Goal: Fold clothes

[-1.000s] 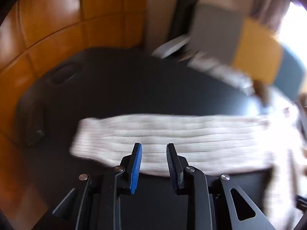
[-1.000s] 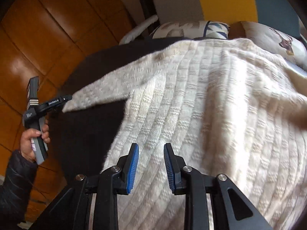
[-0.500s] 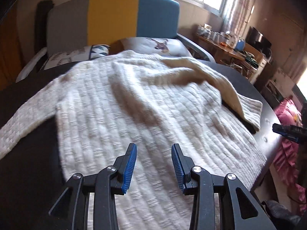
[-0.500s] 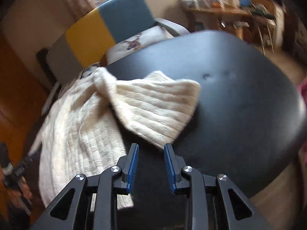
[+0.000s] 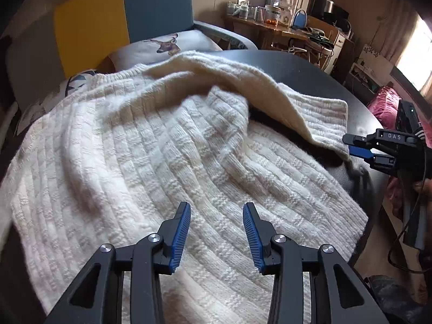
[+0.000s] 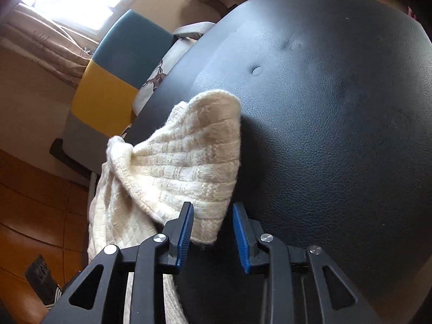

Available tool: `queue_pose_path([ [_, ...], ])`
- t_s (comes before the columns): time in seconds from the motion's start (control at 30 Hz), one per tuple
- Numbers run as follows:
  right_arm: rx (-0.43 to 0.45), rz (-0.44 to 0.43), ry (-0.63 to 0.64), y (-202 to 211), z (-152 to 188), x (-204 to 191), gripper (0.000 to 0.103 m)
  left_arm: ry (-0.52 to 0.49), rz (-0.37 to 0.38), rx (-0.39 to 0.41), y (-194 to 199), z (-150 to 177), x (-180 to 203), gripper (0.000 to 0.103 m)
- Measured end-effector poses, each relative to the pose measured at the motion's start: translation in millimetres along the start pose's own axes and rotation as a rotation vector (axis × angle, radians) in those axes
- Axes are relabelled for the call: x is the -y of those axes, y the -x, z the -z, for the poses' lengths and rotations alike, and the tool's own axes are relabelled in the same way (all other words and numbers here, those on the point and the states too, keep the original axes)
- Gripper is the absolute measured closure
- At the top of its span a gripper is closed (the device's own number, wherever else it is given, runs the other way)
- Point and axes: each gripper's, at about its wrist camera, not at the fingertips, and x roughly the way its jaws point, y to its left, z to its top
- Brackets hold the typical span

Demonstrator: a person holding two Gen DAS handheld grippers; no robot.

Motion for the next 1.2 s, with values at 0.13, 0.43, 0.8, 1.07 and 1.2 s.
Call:
queue_pose_path([
  [0.13, -0.008, 0.02, 0.071, -6.6, -1.8, -9.2, 0.073, 0.014, 0.06, -0.019, -5.9, -6.5, 1.5, 0.061],
  [0.43, 0.03, -0.157, 0.028, 5.6, -3.3, -3.6, 0.091, 0.049, 0.245, -0.017, -11.1, -40.8, 12.5, 0.061],
  [0.8, 0.037, -0.234, 0.02, 19.4, -10.1, -9.5, 0.091, 0.17, 0.423, -0.155, -82.7, -106.5, 49.1, 0.058],
  [1.07, 0.053, -0.232, 0.064, 24.3, -12.5, -14.7, 0.091, 0.171, 0.382, -0.185, -105.6, -111.2, 66.8, 0.096],
  [1.2, 0.054, -0.254, 0.002, 27.0, -14.2, -0.6, 0.088, 0.166, 0.399, -0.132, -91.4, -118.2, 68.5, 0.097],
])
